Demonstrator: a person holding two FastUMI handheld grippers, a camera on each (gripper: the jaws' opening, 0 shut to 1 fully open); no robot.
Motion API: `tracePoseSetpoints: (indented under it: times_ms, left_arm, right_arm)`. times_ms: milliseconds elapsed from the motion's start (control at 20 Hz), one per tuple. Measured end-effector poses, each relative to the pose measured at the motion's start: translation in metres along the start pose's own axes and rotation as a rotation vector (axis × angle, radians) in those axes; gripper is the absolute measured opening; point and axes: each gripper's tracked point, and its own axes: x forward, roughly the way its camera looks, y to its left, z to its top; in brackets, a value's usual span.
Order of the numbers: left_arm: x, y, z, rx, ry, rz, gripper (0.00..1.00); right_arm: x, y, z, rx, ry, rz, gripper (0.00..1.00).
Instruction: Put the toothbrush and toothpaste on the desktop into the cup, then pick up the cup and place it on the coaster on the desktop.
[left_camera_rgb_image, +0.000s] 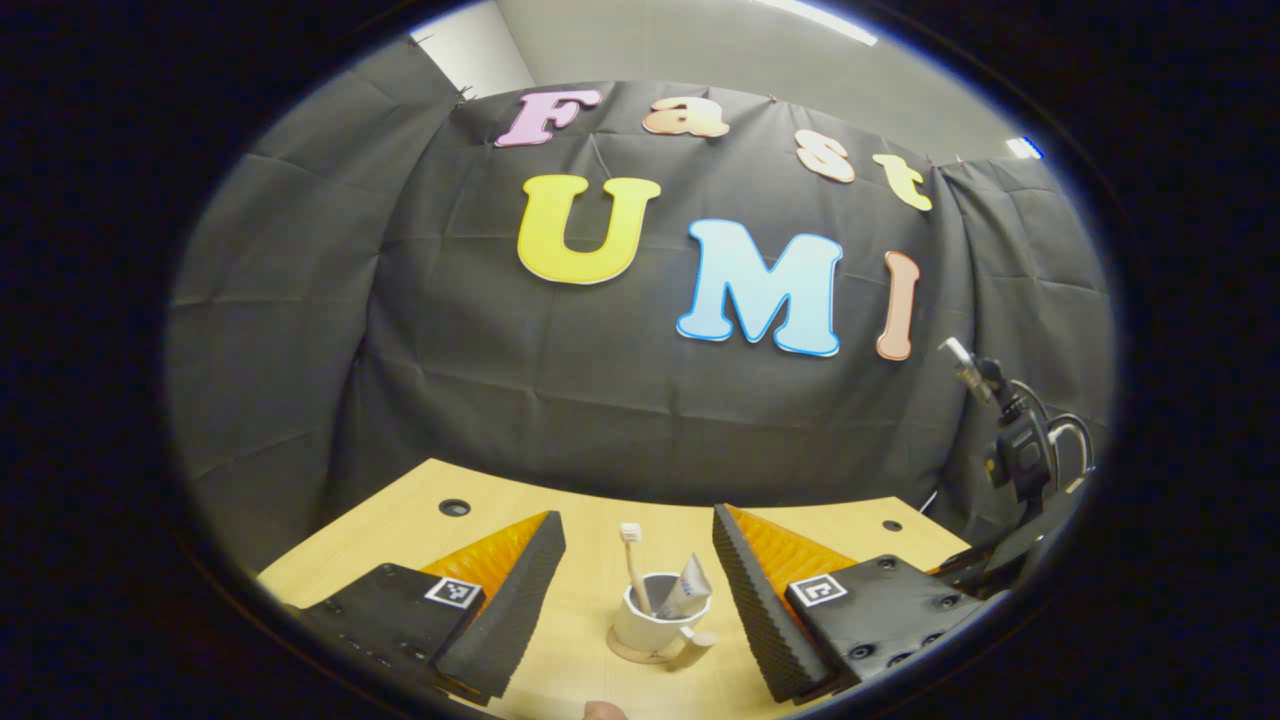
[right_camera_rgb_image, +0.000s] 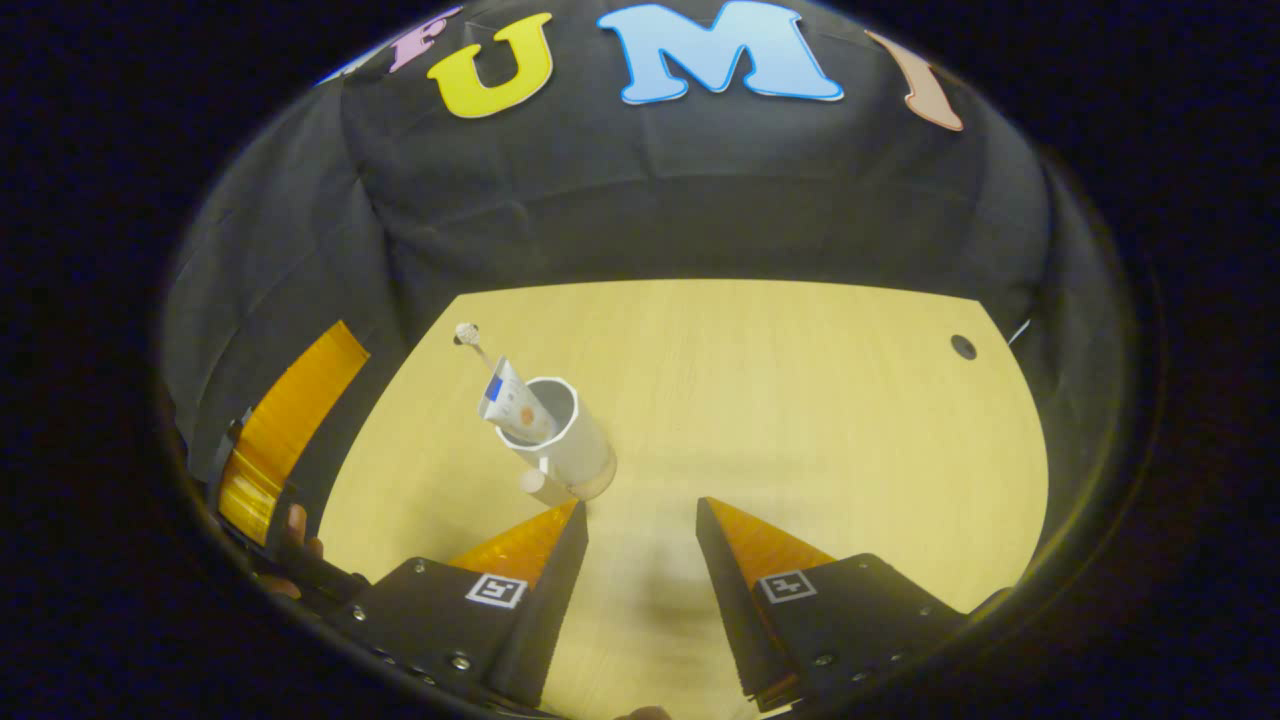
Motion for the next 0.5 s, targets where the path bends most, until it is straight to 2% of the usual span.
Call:
tracePoseSetpoints:
  times_ms: [250,450,500]
  left_arm:
    - [-0.009,-0.028,0.007,0.001,-0.009,-0.012,0.96]
    - [-0.021,-0.048,0.015,0.016,-0.028,-0.006,0.96]
    - [-0.024,-0.054,0.018,0.02,-0.037,-0.005,0.99]
  right_arm:
    - [-0.048,-0.032,0.029,-0.027,-0.201,-0.078,0.69]
    - [-0.089,-0.051,0.044,-0.046,-0.358,-0.111,0.69]
    - [-0.097,-0.055,0.047,-0.05,-0.394,-0.115,0.69]
